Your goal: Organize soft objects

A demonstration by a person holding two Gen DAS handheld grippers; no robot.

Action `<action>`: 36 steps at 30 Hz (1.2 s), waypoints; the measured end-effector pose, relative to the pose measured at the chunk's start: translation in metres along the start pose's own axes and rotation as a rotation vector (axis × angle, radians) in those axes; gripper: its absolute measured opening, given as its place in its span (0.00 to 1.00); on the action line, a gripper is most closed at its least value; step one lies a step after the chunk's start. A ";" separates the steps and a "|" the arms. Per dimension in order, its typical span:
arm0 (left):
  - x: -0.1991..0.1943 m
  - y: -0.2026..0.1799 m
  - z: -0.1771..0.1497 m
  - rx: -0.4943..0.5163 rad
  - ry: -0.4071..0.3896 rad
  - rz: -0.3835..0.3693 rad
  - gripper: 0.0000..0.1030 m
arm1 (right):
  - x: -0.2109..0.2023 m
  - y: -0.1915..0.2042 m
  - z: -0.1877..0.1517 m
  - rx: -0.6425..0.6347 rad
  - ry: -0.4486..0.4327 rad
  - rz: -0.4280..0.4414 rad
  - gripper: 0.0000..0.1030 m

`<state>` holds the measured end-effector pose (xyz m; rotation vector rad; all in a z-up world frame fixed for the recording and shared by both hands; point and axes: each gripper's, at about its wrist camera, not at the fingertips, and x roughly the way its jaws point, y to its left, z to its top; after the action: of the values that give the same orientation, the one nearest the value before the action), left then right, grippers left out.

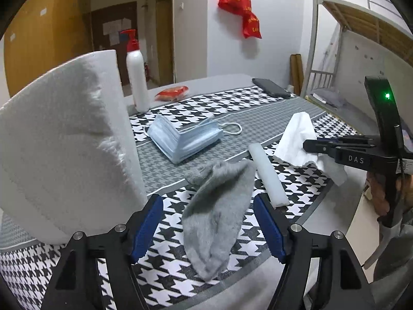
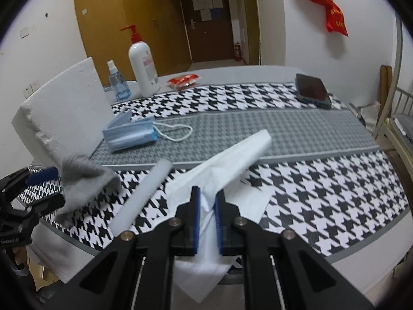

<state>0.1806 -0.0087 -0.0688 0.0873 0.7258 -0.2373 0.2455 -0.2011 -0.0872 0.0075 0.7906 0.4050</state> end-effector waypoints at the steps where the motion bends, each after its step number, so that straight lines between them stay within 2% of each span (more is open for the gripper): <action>1: 0.005 -0.002 0.001 0.004 0.010 0.001 0.71 | 0.001 -0.001 -0.001 0.005 0.002 0.001 0.13; 10: 0.038 -0.014 0.008 0.067 0.070 0.000 0.72 | 0.006 -0.010 -0.009 0.030 0.011 0.015 0.13; 15: 0.050 -0.012 0.007 0.058 0.108 0.004 0.71 | 0.010 -0.013 -0.012 0.038 0.018 0.023 0.13; 20: 0.053 -0.010 0.006 0.044 0.125 -0.014 0.60 | 0.011 -0.015 -0.013 0.046 0.017 0.030 0.13; 23: 0.052 -0.010 0.006 0.037 0.125 -0.027 0.48 | 0.011 -0.015 -0.013 0.046 0.014 0.031 0.13; 25: 0.051 -0.011 0.006 0.030 0.126 -0.046 0.32 | 0.010 -0.015 -0.014 0.046 0.012 0.031 0.13; 26: 0.050 -0.012 0.006 0.034 0.124 -0.052 0.29 | 0.010 -0.015 -0.014 0.045 0.012 0.031 0.13; 28: 0.049 -0.015 0.006 0.043 0.121 -0.067 0.13 | 0.010 -0.015 -0.014 0.044 0.012 0.029 0.13; 32: 0.048 -0.012 0.007 0.024 0.121 -0.082 0.12 | 0.007 -0.014 -0.015 0.048 0.009 0.027 0.13; 36: 0.040 -0.009 0.011 0.006 0.088 -0.095 0.12 | 0.002 -0.013 -0.014 0.047 -0.001 0.022 0.13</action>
<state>0.2140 -0.0263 -0.0872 0.0693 0.8177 -0.3284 0.2412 -0.2140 -0.1007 0.0601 0.7989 0.4074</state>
